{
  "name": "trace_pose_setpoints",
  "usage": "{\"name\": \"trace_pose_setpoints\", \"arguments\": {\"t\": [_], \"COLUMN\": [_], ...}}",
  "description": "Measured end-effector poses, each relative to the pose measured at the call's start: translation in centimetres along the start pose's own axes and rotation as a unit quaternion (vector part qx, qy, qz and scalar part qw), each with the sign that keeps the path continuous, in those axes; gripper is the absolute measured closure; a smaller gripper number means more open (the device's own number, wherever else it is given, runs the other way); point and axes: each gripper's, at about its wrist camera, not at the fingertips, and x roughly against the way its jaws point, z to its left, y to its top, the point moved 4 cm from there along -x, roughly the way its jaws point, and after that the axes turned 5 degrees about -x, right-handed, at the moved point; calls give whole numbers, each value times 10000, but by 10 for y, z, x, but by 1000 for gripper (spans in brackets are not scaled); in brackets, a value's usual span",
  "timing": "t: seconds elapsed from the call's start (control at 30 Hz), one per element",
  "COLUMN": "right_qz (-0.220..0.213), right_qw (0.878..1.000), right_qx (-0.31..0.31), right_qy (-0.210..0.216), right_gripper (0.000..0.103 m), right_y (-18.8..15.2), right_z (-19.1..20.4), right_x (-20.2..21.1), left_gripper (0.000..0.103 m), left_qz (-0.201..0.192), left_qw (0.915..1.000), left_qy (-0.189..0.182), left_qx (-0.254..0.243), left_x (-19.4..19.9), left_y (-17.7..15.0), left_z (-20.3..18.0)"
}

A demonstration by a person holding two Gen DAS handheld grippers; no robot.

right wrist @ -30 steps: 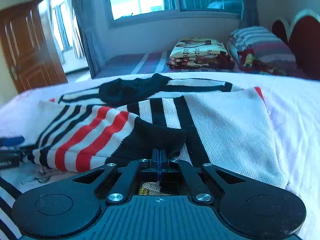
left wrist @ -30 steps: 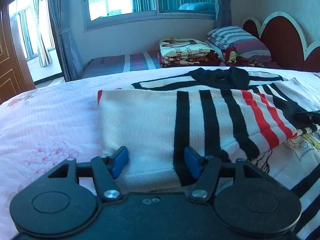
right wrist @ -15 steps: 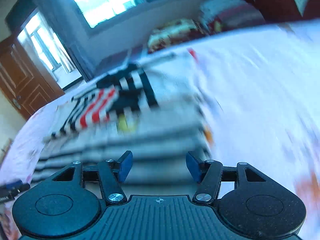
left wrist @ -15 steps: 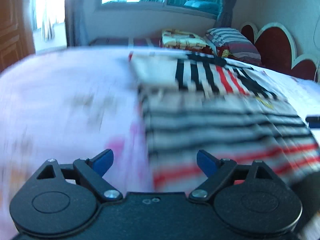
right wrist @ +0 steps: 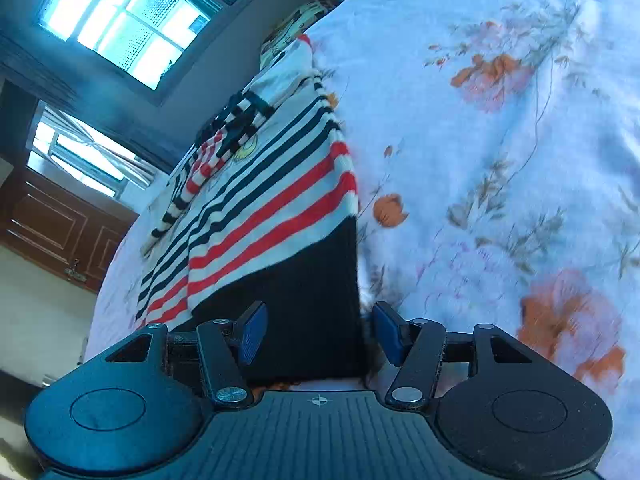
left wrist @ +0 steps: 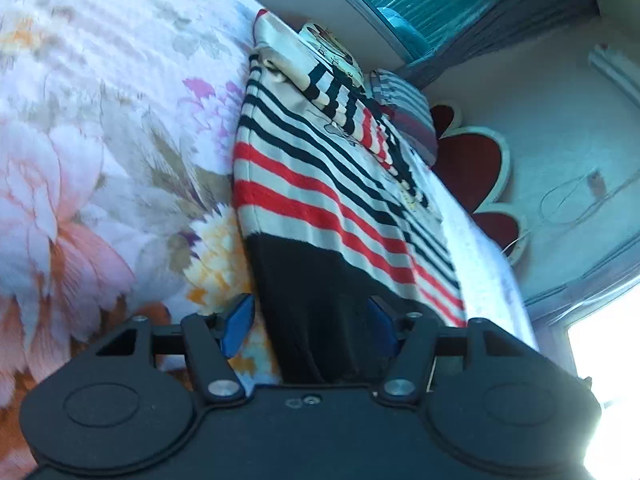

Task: Fold small clothes
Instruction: 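Lift the hem with both grippers and fold it over toward the collar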

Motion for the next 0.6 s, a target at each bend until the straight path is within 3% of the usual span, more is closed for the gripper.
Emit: {"name": "trace_pose_setpoints", "arguments": {"t": [0.27,0.4,0.43,0.5,0.6], "right_qz": [-8,102,136,260,362], "right_qw": [9974,9972,9973,9979,9977], "right_qx": [-553,-488,-443,-333,-317], "right_qy": [460,551,563,488,472], "right_gripper": [45,45,47,66,77], "right_y": [18,24,24,20,14], "right_z": [-1,2,2,0,-8], "right_x": [-30,-38,-38,-35,-31], "left_gripper": [47,49,49,50,49], "left_qz": [24,27,37,56,54], "left_qw": [9997,9991,9992,9987,9989], "left_qy": [-234,-383,-371,-463,-437], "left_qx": [103,172,169,187,-147], "left_x": [-21,-34,-34,-29,-22], "left_y": [18,26,25,19,6], "left_z": [6,5,4,2,-2]}}
